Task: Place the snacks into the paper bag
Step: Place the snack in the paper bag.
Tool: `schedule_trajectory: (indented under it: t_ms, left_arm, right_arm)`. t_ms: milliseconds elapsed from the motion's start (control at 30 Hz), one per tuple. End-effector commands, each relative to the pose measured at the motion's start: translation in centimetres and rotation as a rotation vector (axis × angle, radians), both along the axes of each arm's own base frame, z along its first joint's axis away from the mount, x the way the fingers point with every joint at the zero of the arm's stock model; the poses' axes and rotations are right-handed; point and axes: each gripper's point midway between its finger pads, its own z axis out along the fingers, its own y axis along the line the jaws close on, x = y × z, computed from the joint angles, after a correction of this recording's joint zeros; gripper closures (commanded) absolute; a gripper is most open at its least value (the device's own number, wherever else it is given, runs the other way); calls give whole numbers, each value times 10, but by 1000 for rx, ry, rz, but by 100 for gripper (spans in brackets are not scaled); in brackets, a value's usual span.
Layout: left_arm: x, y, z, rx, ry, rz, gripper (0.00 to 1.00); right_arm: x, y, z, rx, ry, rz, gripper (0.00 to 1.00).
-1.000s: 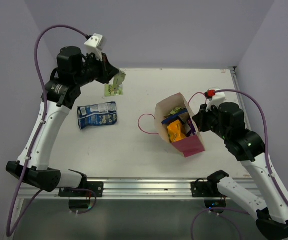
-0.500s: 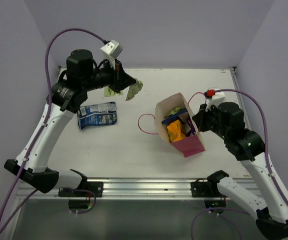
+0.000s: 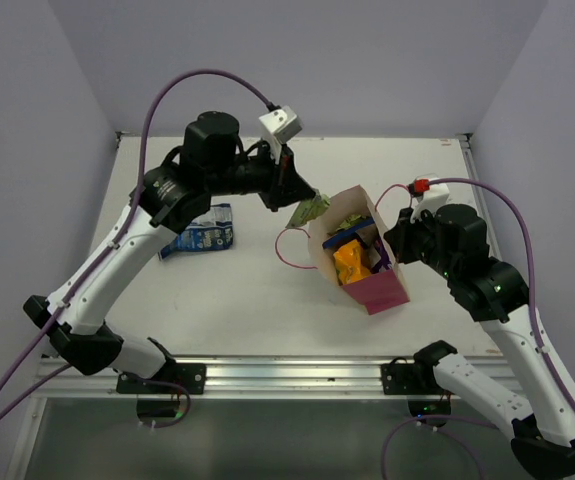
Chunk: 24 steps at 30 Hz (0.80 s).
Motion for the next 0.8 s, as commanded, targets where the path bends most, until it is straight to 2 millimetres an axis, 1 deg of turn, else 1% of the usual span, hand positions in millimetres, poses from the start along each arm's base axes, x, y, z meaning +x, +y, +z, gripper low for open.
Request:
schedule_trajectory:
  t_ms: [0,33,200,367,600,767]
  left_arm:
    - [-13,-13,8,-1,-12,-32,100]
    - [-12,-17,5,10,-9,-35,100]
    - [-26,-33,-3,38,-7,-79,100]
    - [-35,-44,-11,59,-6,-111,100]
    - [-36,-53,-26,100,4,-114,100]
    - [-45,-65,-35,113,15,-159,100]
  right_arm:
    - [2,1,15,23,-33,-7,95]
    - [1,0,16,25,-35,-7,95]
    - [1,0,14,24,-32,-7,95]
    - [2,1,14,25,-34,-8,95]
    - [3,1,14,24,-30,-8,95]
    - [2,1,14,24,-31,-7,95]
